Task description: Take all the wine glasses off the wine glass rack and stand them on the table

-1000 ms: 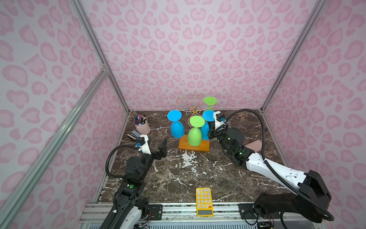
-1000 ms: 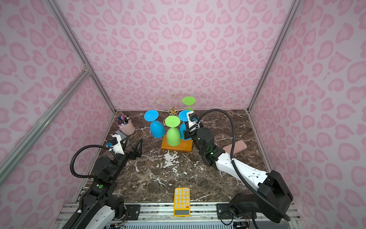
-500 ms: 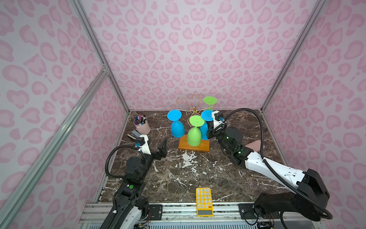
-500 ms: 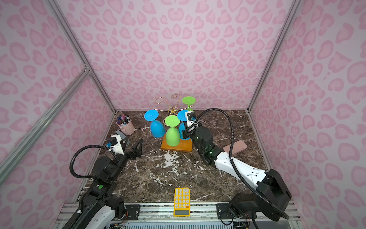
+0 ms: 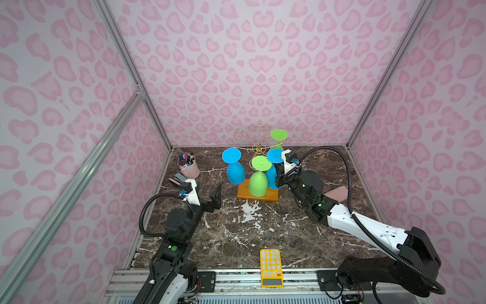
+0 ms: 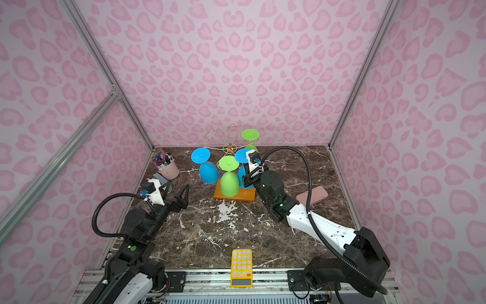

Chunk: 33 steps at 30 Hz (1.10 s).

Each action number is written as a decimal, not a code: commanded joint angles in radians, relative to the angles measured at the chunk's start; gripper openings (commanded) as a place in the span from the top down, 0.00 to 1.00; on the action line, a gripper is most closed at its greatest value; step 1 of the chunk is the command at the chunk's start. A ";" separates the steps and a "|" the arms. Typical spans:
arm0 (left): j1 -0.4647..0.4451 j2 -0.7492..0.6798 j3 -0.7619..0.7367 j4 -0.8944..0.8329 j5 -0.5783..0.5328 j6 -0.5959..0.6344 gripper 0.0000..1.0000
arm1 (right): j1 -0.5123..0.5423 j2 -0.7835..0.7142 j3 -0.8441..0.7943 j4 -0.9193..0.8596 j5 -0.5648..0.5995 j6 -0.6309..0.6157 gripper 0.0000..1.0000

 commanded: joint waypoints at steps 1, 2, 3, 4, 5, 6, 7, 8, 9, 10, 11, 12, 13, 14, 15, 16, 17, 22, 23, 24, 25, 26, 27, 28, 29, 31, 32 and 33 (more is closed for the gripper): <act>0.000 -0.002 0.003 0.028 0.004 -0.003 0.03 | 0.000 -0.001 -0.013 -0.043 0.015 0.017 0.83; -0.001 -0.002 0.004 0.028 0.006 -0.004 0.03 | -0.001 -0.002 -0.014 -0.042 0.016 0.018 0.82; -0.001 -0.002 0.004 0.028 0.005 -0.003 0.03 | -0.001 -0.002 -0.015 -0.041 0.017 0.018 0.81; -0.002 -0.004 0.004 0.026 0.006 -0.003 0.03 | -0.001 -0.002 -0.016 -0.043 0.019 0.019 0.79; -0.001 -0.003 0.004 0.026 0.005 -0.003 0.03 | -0.001 -0.003 -0.017 -0.043 0.021 0.019 0.78; -0.002 -0.004 0.004 0.026 0.006 -0.003 0.03 | -0.001 -0.003 -0.017 -0.043 0.022 0.020 0.77; -0.001 -0.004 0.004 0.026 0.005 -0.003 0.03 | -0.001 -0.005 -0.020 -0.041 0.024 0.022 0.76; -0.001 -0.004 0.004 0.026 0.005 -0.003 0.03 | 0.000 -0.006 -0.022 -0.038 0.027 0.022 0.74; -0.001 -0.003 0.004 0.026 0.005 -0.004 0.03 | -0.001 -0.007 -0.023 -0.038 0.030 0.024 0.73; -0.002 -0.001 0.004 0.026 0.005 -0.003 0.03 | -0.001 -0.006 -0.024 -0.037 0.032 0.025 0.71; -0.001 -0.002 0.004 0.028 0.006 -0.004 0.03 | -0.002 -0.008 -0.026 -0.034 0.037 0.025 0.69; -0.002 -0.002 0.004 0.028 0.006 -0.003 0.03 | -0.002 -0.007 -0.028 -0.032 0.039 0.025 0.69; -0.001 -0.002 0.004 0.028 0.005 -0.003 0.03 | -0.002 -0.007 -0.029 -0.029 0.041 0.026 0.68; -0.001 -0.002 0.004 0.028 0.005 -0.003 0.03 | -0.003 -0.006 -0.032 -0.026 0.039 0.026 0.68; -0.002 -0.001 0.004 0.028 0.005 -0.004 0.03 | -0.003 -0.006 -0.033 -0.022 0.039 0.023 0.69; -0.002 -0.001 0.004 0.028 0.005 -0.003 0.03 | -0.004 -0.005 -0.035 -0.018 0.038 0.024 0.72; -0.001 -0.001 0.004 0.028 0.006 -0.003 0.03 | -0.005 -0.005 -0.036 -0.014 0.038 0.024 0.75; -0.001 -0.002 0.005 0.026 0.004 -0.003 0.03 | -0.010 0.002 -0.038 -0.002 0.035 0.024 0.87; -0.001 -0.002 0.006 0.025 0.004 -0.002 0.03 | -0.012 0.002 -0.039 0.001 0.035 0.024 0.88; -0.002 -0.001 0.004 0.025 0.004 -0.001 0.03 | -0.011 0.001 -0.040 0.004 0.033 0.023 0.91; -0.001 -0.004 0.004 0.025 0.004 0.000 0.03 | -0.011 0.001 -0.040 0.006 0.032 0.021 0.93; -0.001 -0.005 0.004 0.025 0.002 -0.001 0.03 | -0.012 0.001 -0.039 0.007 0.033 0.020 0.94; -0.001 -0.005 0.004 0.025 0.002 0.000 0.03 | -0.014 0.001 -0.040 0.007 0.033 0.019 0.95; -0.002 -0.005 0.004 0.025 0.002 0.000 0.03 | -0.013 0.001 -0.040 0.006 0.033 0.017 0.96; -0.002 -0.005 0.004 0.025 0.002 0.000 0.03 | -0.014 0.000 -0.040 0.006 0.033 0.015 0.97; -0.004 -0.004 0.004 0.024 0.002 0.000 0.03 | -0.013 -0.002 -0.042 0.008 0.034 0.012 0.98; -0.003 -0.004 0.004 0.025 0.003 0.000 0.03 | -0.013 -0.002 -0.042 0.009 0.035 0.012 0.98; -0.003 -0.004 0.004 0.025 0.003 0.000 0.03 | -0.015 -0.002 -0.044 0.009 0.035 0.012 0.98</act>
